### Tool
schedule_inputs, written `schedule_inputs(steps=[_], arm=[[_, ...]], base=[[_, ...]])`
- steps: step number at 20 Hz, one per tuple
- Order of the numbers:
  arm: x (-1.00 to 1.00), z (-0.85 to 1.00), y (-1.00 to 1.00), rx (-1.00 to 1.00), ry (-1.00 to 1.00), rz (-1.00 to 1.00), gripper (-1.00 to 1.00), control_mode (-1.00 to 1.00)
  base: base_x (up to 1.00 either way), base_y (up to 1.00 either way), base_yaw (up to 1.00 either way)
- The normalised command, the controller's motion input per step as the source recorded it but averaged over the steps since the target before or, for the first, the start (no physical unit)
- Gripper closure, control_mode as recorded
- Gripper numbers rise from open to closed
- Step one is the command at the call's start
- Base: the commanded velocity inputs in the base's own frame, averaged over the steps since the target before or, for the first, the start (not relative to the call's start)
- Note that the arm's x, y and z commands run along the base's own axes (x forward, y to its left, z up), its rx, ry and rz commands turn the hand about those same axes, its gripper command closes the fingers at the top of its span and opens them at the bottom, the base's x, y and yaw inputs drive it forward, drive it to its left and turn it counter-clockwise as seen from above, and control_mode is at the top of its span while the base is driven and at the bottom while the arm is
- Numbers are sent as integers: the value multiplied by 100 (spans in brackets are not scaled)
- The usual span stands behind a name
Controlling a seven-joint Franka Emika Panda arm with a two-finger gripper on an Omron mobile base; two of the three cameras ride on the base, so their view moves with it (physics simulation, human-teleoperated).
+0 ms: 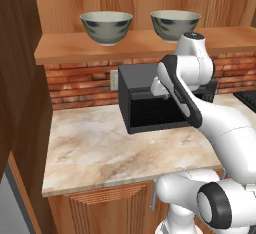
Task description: Pick up the bowls from the cabinet and place each bowl in front of a stool on the dining counter.
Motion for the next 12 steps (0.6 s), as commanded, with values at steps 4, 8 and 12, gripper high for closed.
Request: schedule_inputs(steps=[4,8,12], arm=[[-10,0,0,0,-6,0,-100,-100],[-6,4,-1,0,0,-2,-100,-100],[0,42,-7,0,-10,-10,-100,-100]], base=[[0,0,0],[0,0,0],[0,0,0]])
